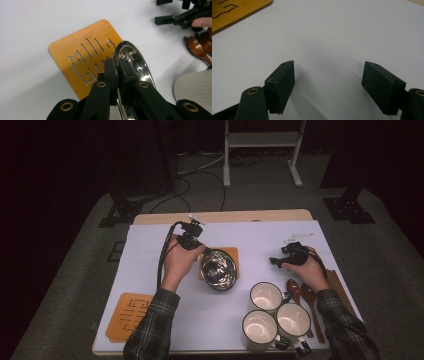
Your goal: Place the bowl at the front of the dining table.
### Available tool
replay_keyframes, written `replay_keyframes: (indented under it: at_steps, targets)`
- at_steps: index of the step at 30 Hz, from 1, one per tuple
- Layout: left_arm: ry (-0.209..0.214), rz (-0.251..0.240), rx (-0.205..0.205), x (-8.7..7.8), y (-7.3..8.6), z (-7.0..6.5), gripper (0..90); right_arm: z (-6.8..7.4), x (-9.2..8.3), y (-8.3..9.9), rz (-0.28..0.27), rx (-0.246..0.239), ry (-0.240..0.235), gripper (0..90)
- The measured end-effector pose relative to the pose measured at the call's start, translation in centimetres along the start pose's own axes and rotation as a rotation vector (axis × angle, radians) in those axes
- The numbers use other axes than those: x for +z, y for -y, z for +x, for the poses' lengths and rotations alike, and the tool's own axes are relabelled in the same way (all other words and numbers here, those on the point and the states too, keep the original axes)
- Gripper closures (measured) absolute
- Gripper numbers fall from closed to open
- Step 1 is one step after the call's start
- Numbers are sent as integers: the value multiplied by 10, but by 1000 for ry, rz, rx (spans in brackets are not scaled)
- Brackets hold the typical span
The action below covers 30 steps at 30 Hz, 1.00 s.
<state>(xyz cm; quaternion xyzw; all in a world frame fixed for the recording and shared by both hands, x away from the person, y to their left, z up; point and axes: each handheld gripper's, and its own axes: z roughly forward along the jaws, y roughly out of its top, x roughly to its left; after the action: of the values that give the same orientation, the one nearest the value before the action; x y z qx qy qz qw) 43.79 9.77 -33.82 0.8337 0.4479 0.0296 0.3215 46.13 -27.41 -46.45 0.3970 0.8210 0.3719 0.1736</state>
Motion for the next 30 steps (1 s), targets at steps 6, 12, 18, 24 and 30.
replay_keyframes:
  at_steps: [6,12,18,24,30]
  targets:
    - [-10,0,-8,4,-9,5,861,0,0,0,-1,0,0,248]
    - [-20,2,-13,8,-16,9,863,0,0,0,-2,0,0,248]
    - [-21,0,-25,14,-23,14,864,0,0,0,0,0,0,248]
    - [-20,-3,-41,19,-31,20,866,0,0,0,-1,1,-1,248]
    - [-4,-20,-58,21,-36,23,870,0,0,0,-3,1,-1,248]
